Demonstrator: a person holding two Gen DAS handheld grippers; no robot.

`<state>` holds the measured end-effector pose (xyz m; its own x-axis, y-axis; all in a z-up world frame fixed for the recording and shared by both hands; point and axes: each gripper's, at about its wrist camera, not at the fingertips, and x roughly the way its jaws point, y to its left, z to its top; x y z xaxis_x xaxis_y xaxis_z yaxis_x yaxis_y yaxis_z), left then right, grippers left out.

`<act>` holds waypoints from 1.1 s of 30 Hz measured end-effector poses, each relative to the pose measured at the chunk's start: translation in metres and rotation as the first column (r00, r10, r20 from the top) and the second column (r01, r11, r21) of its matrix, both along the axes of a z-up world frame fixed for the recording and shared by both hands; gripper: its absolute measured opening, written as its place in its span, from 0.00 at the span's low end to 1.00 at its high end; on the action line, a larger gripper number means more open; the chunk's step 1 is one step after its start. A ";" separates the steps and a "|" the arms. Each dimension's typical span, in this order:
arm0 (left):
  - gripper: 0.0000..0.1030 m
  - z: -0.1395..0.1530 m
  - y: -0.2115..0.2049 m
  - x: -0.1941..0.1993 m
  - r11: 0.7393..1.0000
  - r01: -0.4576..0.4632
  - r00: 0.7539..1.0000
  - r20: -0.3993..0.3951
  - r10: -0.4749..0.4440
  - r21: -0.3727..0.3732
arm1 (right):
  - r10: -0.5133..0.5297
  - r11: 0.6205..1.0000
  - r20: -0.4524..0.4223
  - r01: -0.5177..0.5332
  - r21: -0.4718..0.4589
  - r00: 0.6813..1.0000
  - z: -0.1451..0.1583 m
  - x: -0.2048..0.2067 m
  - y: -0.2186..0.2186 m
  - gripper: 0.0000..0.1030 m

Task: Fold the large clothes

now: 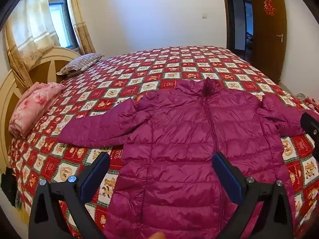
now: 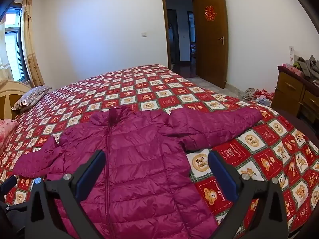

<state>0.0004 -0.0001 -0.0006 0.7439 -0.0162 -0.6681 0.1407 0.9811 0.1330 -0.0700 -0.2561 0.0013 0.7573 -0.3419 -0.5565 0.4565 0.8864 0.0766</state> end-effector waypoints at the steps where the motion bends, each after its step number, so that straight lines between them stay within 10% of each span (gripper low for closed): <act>1: 0.99 -0.001 0.000 0.001 1.000 0.000 1.000 -0.007 0.000 -0.003 | 0.000 1.000 -0.001 0.000 0.002 1.000 0.000 0.000 0.001 1.00; 33: 0.99 0.013 0.012 -0.012 0.998 -0.007 0.999 0.036 0.009 -0.057 | -0.015 1.000 -0.009 0.015 -0.024 1.000 0.001 -0.004 0.002 1.00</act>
